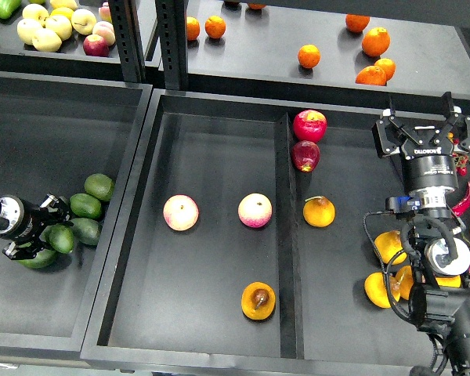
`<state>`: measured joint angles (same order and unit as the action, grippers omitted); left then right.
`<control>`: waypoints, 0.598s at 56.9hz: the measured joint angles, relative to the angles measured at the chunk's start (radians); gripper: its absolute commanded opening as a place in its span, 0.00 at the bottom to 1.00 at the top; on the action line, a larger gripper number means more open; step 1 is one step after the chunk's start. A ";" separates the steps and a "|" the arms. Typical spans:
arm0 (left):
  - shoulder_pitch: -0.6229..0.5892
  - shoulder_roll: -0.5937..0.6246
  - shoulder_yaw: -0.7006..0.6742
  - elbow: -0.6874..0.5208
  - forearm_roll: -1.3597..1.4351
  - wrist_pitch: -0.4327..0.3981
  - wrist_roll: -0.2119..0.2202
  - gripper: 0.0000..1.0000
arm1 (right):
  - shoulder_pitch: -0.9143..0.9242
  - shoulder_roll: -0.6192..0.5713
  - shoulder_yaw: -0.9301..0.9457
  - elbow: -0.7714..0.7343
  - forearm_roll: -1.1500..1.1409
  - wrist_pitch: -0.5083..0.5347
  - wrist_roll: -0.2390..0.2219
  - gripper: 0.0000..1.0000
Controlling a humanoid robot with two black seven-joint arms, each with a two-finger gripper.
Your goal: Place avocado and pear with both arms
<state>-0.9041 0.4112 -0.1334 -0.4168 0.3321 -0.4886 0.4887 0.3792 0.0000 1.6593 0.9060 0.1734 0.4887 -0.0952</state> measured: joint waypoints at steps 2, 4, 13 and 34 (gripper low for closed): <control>0.002 0.001 0.000 0.000 0.000 0.000 0.000 0.43 | 0.000 0.000 -0.001 0.000 0.000 0.000 0.000 0.99; 0.003 0.001 0.000 0.001 0.000 0.000 0.000 0.43 | 0.000 0.000 -0.001 0.000 0.000 0.000 0.000 0.99; 0.006 0.004 0.000 0.002 0.001 0.000 0.000 0.44 | 0.000 0.000 -0.002 0.000 0.000 0.000 0.000 0.99; 0.026 0.002 0.001 0.001 0.001 0.000 0.000 0.50 | -0.002 0.000 -0.003 0.001 0.001 0.000 0.000 0.99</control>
<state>-0.8782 0.4128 -0.1326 -0.4157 0.3331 -0.4887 0.4885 0.3774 0.0000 1.6567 0.9068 0.1744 0.4887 -0.0952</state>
